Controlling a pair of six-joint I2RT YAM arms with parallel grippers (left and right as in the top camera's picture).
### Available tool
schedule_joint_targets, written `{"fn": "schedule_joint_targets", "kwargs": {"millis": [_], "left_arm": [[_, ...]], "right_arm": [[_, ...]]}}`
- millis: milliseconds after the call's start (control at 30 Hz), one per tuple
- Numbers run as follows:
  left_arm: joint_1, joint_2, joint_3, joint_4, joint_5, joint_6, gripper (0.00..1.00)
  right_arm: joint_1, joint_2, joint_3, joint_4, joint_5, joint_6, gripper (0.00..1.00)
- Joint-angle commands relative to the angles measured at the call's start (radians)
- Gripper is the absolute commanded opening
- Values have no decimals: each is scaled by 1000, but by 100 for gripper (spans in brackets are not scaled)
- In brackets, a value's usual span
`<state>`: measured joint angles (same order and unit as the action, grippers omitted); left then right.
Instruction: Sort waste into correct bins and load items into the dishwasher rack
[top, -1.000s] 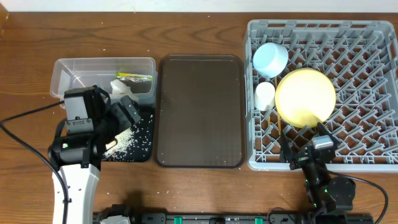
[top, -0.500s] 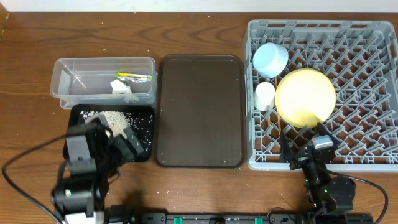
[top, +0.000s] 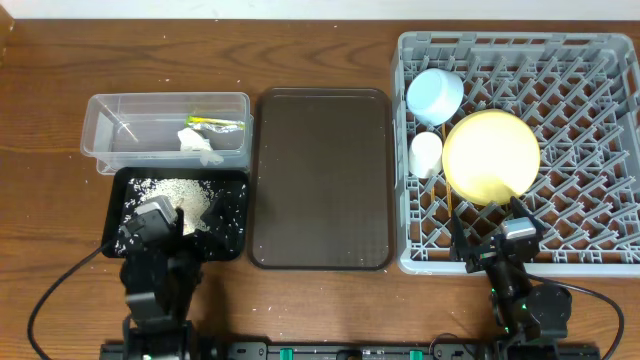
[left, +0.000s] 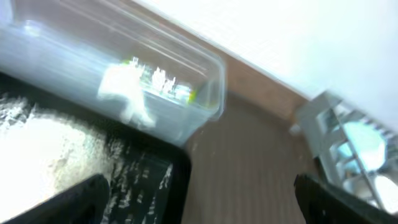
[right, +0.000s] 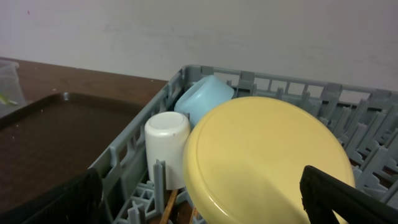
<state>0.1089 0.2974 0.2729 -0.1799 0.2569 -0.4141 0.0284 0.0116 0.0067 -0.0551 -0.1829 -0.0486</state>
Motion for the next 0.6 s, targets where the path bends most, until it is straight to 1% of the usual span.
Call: {"fn": "schedule_joint_targets", "kwargs": {"millis": [0,67,200,433,567], "left_arm": [[1,-60,-87,129,26,13,98],[1,-87,-136,213,26,13,98],[1,-124,-212,312,26,13,98],[0,-172,-269,309,16,14,98],[-31,-196,-269,286,-60,17,98]], "right_arm": [[10,-7,-1,-5,6,-12,99],[10,-7,-1,-5,6,-12,99],[10,-7,-1,-5,6,-12,99],[10,-7,-1,-5,6,-12,99],[10,-7,-1,-5,6,-12,99]]}}
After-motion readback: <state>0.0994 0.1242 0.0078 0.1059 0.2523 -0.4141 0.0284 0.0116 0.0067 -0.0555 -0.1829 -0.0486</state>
